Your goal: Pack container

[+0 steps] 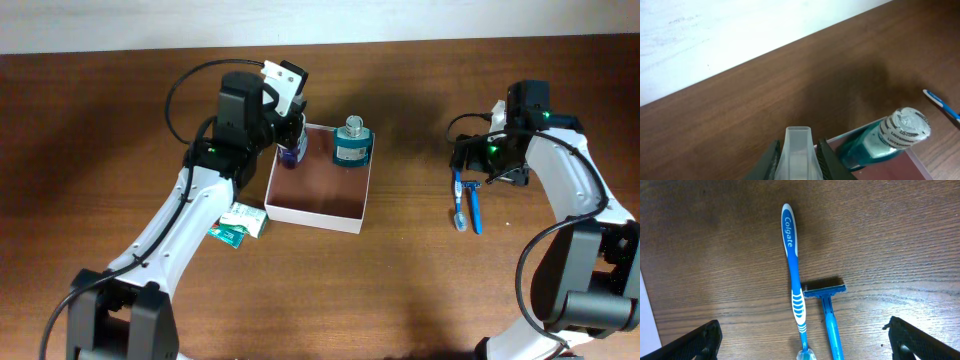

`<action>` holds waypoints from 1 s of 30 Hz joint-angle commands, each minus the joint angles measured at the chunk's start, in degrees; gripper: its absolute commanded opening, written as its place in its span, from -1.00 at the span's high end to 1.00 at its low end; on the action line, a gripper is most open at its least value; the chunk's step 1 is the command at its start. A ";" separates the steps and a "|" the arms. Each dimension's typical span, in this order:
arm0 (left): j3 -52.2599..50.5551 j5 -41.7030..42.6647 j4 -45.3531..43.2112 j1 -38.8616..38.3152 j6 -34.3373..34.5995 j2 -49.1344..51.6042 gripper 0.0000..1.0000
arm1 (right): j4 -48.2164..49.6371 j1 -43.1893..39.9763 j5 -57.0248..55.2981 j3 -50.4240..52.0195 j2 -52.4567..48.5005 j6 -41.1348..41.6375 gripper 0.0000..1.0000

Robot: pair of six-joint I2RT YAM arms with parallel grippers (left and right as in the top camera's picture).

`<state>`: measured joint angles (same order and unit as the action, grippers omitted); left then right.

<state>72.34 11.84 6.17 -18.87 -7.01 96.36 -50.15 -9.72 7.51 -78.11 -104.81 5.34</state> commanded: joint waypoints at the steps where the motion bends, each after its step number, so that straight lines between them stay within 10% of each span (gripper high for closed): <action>1: 1.22 -1.20 -1.33 -0.63 1.62 2.01 0.99 | 0.00 -0.07 -0.31 -0.63 1.27 -0.48 -0.97; 30: 1.20 -6.78 -3.80 -1.01 1.57 8.59 0.99 | 0.00 -0.07 -0.31 -0.63 1.27 -0.48 -0.97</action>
<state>72.34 6.13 3.33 -19.84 -5.69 104.22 -50.15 -9.72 7.51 -78.11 -104.81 5.37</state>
